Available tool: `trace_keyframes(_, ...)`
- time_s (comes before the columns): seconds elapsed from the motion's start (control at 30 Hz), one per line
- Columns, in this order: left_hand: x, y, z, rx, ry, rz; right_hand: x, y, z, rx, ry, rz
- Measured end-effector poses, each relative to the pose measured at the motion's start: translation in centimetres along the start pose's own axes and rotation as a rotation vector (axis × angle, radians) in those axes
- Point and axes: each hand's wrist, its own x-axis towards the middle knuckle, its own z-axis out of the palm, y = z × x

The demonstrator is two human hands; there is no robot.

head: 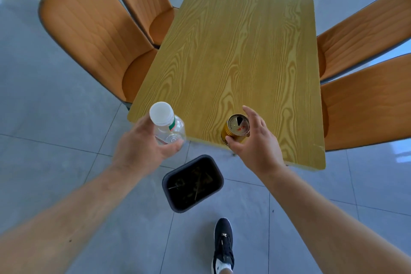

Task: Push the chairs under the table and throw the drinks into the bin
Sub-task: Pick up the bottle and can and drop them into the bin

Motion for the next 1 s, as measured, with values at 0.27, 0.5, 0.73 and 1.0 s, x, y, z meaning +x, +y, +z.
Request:
trace_keyframes(0.27, -5.7, -4.3, 0.4, 0.034, -0.011, -0.008, -5.8, -2.2, 2.5, 0.053, 0.051, -0.053)
trace_keyframes(0.5, -7.9, -6.0, 2.3, 0.010, -0.015, -0.035, -8.3, -0.8, 5.5, 0.044, -0.038, -0.018)
trace_keyframes(0.73, -8.6, -7.2, 3.8, 0.002, -0.021, -0.066, -8.7, 0.9, 7.7, -0.005, -0.104, 0.037)
trace_keyframes(1.0, -7.8, -7.6, 4.0, -0.048, -0.085, -0.057, -8.5, 1.2, 8.3, -0.003, -0.152, 0.105)
